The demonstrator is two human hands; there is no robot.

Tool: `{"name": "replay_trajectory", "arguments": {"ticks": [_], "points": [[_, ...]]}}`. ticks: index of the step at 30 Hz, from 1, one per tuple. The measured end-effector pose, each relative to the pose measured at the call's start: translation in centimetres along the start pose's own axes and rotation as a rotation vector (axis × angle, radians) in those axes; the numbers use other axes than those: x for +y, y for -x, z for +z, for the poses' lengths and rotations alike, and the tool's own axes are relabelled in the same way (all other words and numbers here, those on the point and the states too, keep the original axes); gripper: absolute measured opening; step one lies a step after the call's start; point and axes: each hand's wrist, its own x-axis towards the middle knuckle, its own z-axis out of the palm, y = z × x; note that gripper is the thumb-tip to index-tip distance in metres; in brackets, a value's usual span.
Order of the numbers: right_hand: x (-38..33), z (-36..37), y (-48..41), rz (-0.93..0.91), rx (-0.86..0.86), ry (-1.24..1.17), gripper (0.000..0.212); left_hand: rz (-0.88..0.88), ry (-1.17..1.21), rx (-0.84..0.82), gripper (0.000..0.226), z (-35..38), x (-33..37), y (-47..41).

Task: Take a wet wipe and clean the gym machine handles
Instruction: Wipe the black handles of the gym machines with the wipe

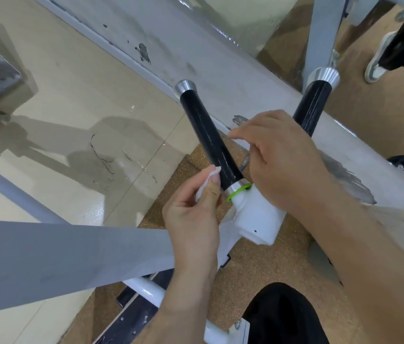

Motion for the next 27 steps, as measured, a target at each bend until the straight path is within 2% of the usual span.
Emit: {"name": "replay_trajectory", "arguments": {"ticks": [4, 8, 12, 14, 15, 16, 18, 20, 21, 23, 25, 27], "points": [[0.6, 0.0, 1.2, -0.024, 0.059, 0.020, 0.045, 0.194, -0.316, -0.123, 0.034, -0.5, 0.3, 1.8], [1.6, 0.2, 3.5, -0.027, 0.096, -0.067, 0.042, 0.592, -0.753, -0.364, 0.028, -0.1, 2.5, -0.2], [2.3, 0.8, 4.8, 0.055, 0.234, -0.145, 0.036, 0.638, -1.034, -0.487, 0.014, 1.5, 5.3, -2.5], [2.1, 0.5, 4.9, 0.090, 0.269, -0.196, 0.031, 0.672, -1.147, -0.586, 0.004, 2.4, 6.0, -3.3], [1.7, 0.0, 4.6, 0.116, 0.259, -0.202, 0.030, 0.713, -1.207, -0.650, 0.006, 2.8, 6.2, -3.7], [1.2, -0.7, 4.2, 0.138, 0.202, -0.195, 0.031, 0.754, -1.273, -0.707, 0.011, 3.0, 6.2, -3.9], [0.2, -2.4, 2.9, 0.122, -0.052, -0.185, 0.034, 0.792, -1.351, -0.804, 0.021, 2.7, 6.4, -3.9], [0.1, -3.7, 1.4, 0.071, -0.285, -0.171, 0.033, 0.668, -1.324, -0.875, 0.024, 1.9, 6.6, -3.5], [0.3, -4.0, 0.6, 0.055, -0.358, -0.157, 0.032, 0.580, -1.256, -0.853, 0.027, 1.5, 6.7, -3.2], [0.6, -4.2, -0.7, 0.010, -0.442, -0.103, 0.023, 0.469, -1.078, -0.700, 0.033, 1.0, 6.8, -2.7], [0.5, -4.0, -1.7, -0.070, -0.491, -0.002, 0.010, 0.402, -0.986, -0.537, 0.026, 0.9, 6.7, -2.2], [0.3, -3.6, -2.6, -0.110, -0.528, 0.058, 0.013, 0.347, -0.983, -0.432, 0.018, 0.9, 6.3, -1.9]]}}
